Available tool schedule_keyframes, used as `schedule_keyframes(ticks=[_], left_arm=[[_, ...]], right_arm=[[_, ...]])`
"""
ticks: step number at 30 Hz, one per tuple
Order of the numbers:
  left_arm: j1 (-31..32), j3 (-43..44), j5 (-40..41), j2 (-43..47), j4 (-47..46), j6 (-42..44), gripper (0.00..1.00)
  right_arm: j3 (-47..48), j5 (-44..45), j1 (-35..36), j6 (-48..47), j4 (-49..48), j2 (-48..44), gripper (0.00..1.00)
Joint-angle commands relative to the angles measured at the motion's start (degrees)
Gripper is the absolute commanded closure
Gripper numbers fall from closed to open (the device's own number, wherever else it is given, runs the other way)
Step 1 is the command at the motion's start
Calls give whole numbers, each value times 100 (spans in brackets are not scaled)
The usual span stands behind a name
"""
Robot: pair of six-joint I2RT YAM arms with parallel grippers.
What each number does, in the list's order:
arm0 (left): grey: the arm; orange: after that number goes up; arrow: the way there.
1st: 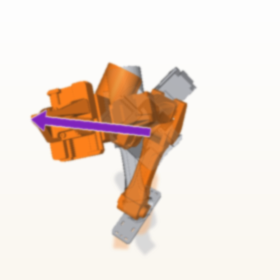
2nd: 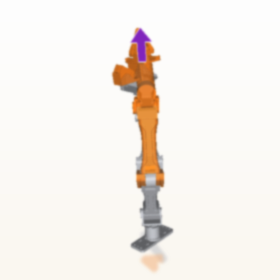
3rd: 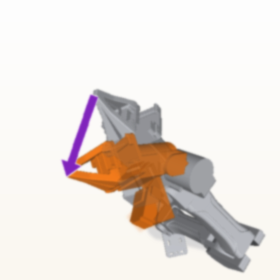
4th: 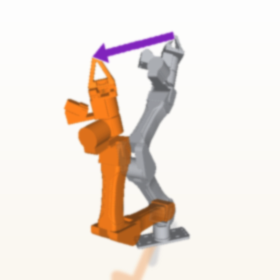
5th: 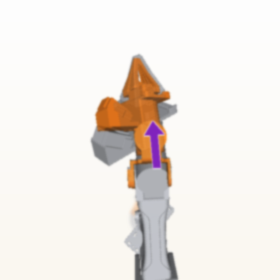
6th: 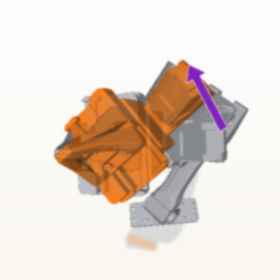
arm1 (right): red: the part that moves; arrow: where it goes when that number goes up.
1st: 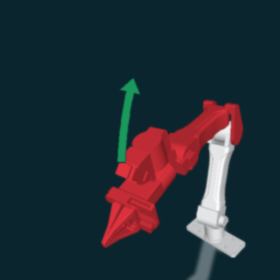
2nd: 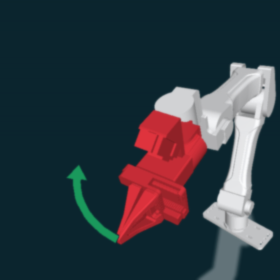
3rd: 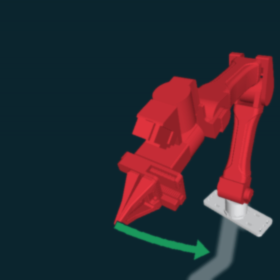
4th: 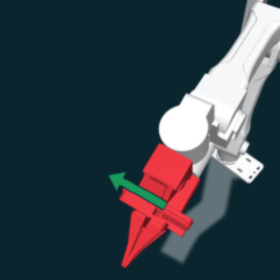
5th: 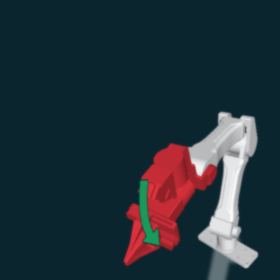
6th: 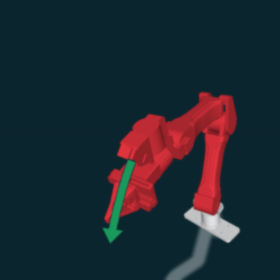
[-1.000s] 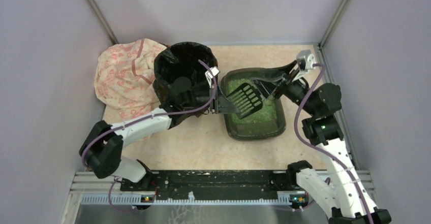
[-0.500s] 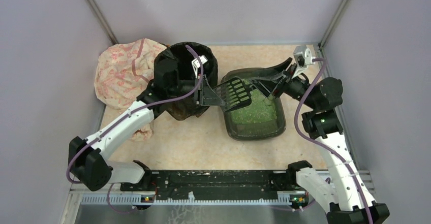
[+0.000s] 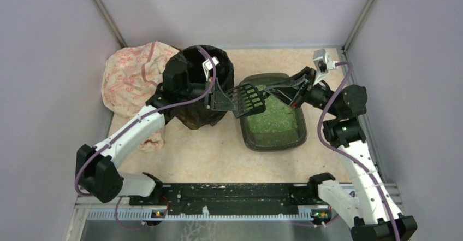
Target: Clean the litter box
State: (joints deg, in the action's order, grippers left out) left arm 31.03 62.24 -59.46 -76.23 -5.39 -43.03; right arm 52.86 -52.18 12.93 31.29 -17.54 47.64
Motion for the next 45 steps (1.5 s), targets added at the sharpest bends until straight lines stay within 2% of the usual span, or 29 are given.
schedule_keyframes(ticks=[1, 3, 4, 6, 8, 10, 13, 15, 18, 20, 24, 28, 41, 45], left_arm=[[-113, 255, -290, -47, -275, -93, 100], [-107, 218, -251, 1, -183, 34, 100], [-116, 161, -221, 34, -198, 57, 90], [-114, 14, -114, 177, -310, 73, 57], [-114, -123, -42, 344, -421, 97, 44], [-114, -229, 65, 519, -493, 144, 35], [-114, -565, 195, 799, -1121, -113, 34], [-113, -912, 181, 973, -1888, -561, 35], [-94, -1636, 341, 1307, -3523, -1370, 36], [-89, -2005, 601, 1544, -4079, -1533, 37], [-68, -2498, 1414, 2165, -3971, -1063, 36], [-58, -2641, 2017, 2700, -3720, -551, 36], [139, -2705, 2000, 2522, -4088, -319, 43], [150, -2621, 2133, 2579, -3647, 101, 44]], right_arm=[[-44, -106, -33, 50, -331, -157, 100], [-120, -73, -34, 189, -511, -127, 100], [-165, -50, -31, 273, -621, -97, 100], [-248, -29, -36, 476, -889, -22, 100], [-300, -40, -34, 695, -1201, 79, 100], [-331, -63, -36, 895, -1440, 170, 100], [-392, -73, -34, 1092, -1771, 238, 100], [-428, -21, -35, 1179, -1924, 263, 100], [-452, 142, -30, 1343, -2081, 259, 100], [-488, 223, -31, 1541, -2305, 283, 100], [-581, 288, -36, 2240, -3127, 463, 100], [-698, 291, -20, 2772, -3828, 600, 100], [-705, 602, 584, 2506, -3514, 483, 100], [-631, 610, 610, 2384, -3290, 420, 100]])
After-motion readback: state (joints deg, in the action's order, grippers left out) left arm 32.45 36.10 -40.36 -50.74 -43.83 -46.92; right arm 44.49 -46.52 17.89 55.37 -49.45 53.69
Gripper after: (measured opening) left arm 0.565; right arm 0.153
